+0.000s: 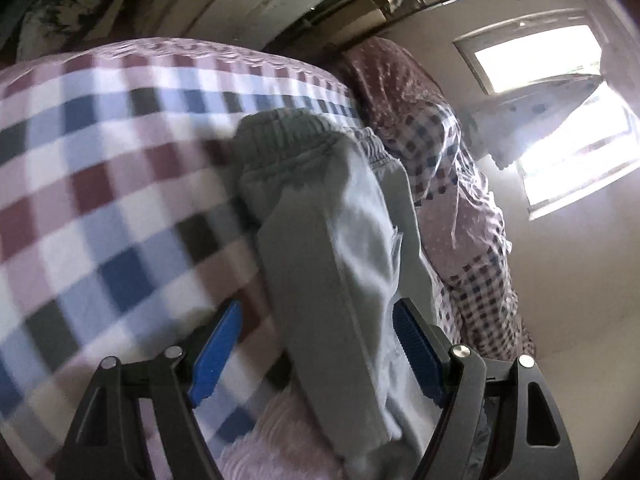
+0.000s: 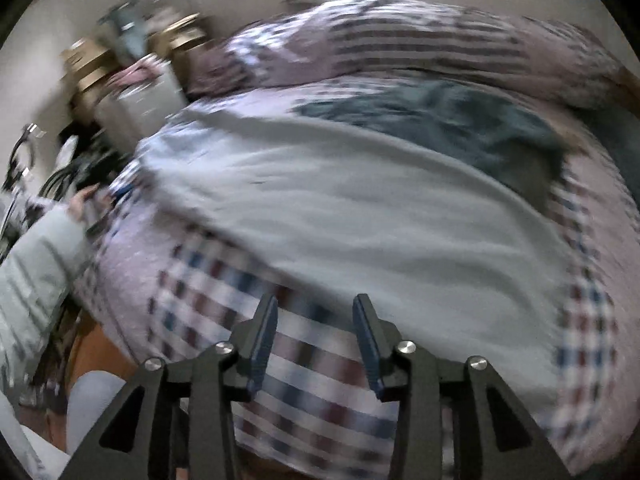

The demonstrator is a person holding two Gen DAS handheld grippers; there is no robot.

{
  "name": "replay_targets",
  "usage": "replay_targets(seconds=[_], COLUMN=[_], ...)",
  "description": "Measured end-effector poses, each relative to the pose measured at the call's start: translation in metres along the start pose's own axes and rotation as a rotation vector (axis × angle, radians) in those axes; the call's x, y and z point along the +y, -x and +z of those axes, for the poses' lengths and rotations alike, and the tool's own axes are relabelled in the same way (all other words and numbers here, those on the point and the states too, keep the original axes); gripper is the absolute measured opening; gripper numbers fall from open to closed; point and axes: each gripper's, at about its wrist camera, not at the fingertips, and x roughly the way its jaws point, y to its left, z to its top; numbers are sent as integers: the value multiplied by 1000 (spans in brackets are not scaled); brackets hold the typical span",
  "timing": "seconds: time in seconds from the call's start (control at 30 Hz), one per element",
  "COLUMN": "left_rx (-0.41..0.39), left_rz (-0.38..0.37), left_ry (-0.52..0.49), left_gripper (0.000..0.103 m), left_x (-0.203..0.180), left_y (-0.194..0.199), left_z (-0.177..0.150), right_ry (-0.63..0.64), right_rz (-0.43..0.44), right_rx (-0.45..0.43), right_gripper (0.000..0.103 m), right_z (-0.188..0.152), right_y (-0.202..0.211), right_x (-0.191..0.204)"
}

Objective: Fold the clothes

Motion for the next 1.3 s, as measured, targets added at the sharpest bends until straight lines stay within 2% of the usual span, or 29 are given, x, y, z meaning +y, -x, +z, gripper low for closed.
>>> replay_targets(seconds=[0.07, 0.13, 0.17, 0.2, 0.23, 0.27, 0.3, 0.37, 0.5, 0.67, 0.77, 0.87, 0.97, 1.07, 1.1, 1.23, 1.3], left_rx=[29, 56, 64, 70, 70, 68, 64, 55, 58, 92, 114, 139, 157, 174, 180, 197, 200], left_rz=[40, 79, 88, 96, 99, 98, 76, 14, -67, -99, -115, -108, -97, -88, -85, -76, -72], left_ry=[-17, -27, -25, -25, -27, -32, -36, -44, -39, -14, 1, 7, -2, -12, -15, -19, -15], left_gripper=[81, 74, 57, 34, 27, 14, 6, 4, 4, 4, 5, 5, 5, 5, 5, 5, 5], left_x=[-4, -5, -4, -4, -4, -5, -6, -8, 24, 48, 62, 59, 57, 56, 55, 54, 53], left_y=[-13, -28, -33, -38, -40, -41, -38, -28, -24, -26, -27, -28, -27, -27, -27, -28, -28], left_z=[8, 16, 19, 22, 24, 26, 31, 42, 63, 62, 60, 66, 69, 71, 72, 74, 75], right_ry=[31, 77, 103, 134, 169, 198, 222, 260, 286, 281, 253, 233, 220, 189, 159, -125, -190], right_rz=[28, 51, 63, 71, 77, 81, 83, 99, 216, 332, 348, 346, 289, 197, 195, 337, 361], right_rx=[10, 17, 21, 22, 21, 24, 29, 37, 30, 29, 53, 68, -15, -124, -161, -270, -235], right_gripper=[44, 44, 44, 44, 44, 44, 44, 44, 45, 45, 45, 45, 45, 42, 42, 43, 43], right_z=[9, 17, 21, 26, 30, 35, 40, 48, 57, 62, 60, 58, 65, 89, 98, 124, 127], right_y=[-25, -50, -62, -76, -89, -101, -112, -131, -151, -192, -218, -238, -246, -248, -242, -215, -219], right_x=[24, 49, 62, 76, 91, 103, 114, 134, 173, 212, 222, 230, 232, 225, 219, 167, 153])
